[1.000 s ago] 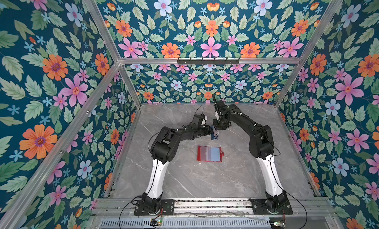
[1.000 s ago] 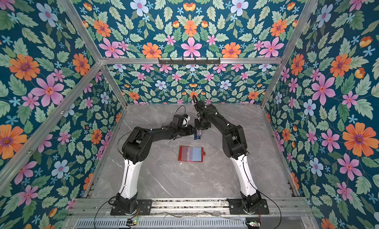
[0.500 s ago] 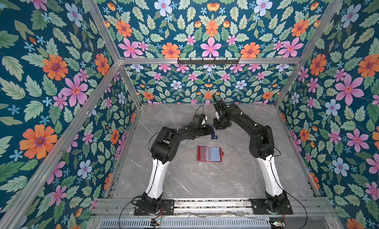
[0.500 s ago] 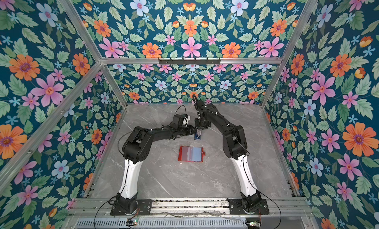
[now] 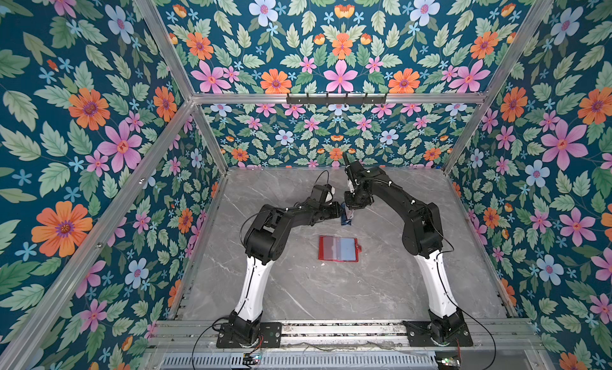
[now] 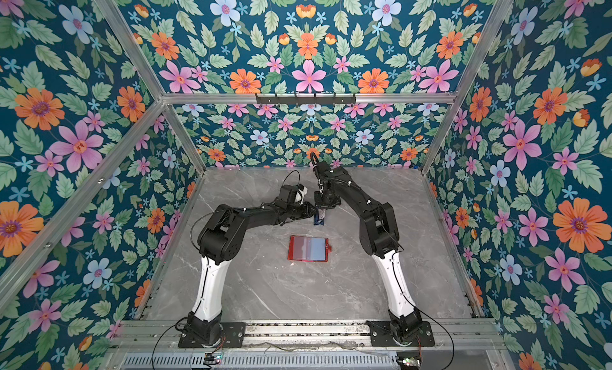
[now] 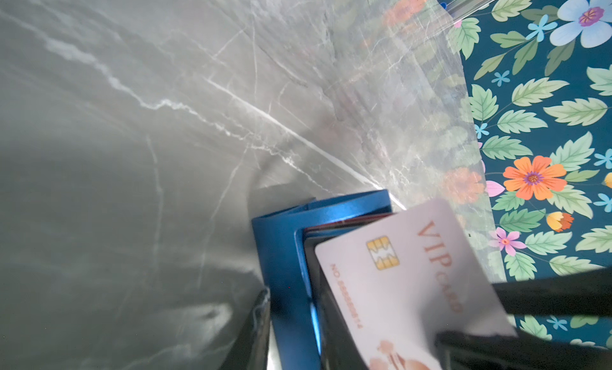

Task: Insert credit cards into a card holder
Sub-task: Pick up the credit card from the storage box.

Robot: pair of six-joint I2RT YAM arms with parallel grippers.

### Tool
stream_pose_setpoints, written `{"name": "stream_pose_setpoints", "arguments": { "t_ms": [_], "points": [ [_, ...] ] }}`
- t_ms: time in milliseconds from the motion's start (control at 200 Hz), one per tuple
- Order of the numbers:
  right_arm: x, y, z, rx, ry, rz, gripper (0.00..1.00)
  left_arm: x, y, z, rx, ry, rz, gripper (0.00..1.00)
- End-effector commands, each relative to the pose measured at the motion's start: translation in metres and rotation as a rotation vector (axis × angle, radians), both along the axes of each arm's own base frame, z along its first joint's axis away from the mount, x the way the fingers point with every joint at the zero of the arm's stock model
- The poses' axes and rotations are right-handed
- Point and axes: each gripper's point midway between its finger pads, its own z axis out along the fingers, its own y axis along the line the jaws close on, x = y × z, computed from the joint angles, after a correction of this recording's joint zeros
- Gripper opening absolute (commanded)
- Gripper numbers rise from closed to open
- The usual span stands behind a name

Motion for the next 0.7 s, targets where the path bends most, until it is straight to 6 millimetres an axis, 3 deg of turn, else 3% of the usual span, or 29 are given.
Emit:
{"name": "stream_pose_setpoints", "arguments": {
  "t_ms": [0, 695],
  "points": [
    [-0.0055, -0.0097, 0.0083, -0.045, 0.001, 0.004, 0.22, -0.0126, 0.0174, -0.0313, 0.096, 0.099, 0.037, 0.27],
    [-0.0081, -0.014, 0.0115, -0.065, 0.003, 0.007, 0.13, -0.013, 0.0186, -0.0328, 0.099, 0.103, 0.043, 0.27]
  ]
}}
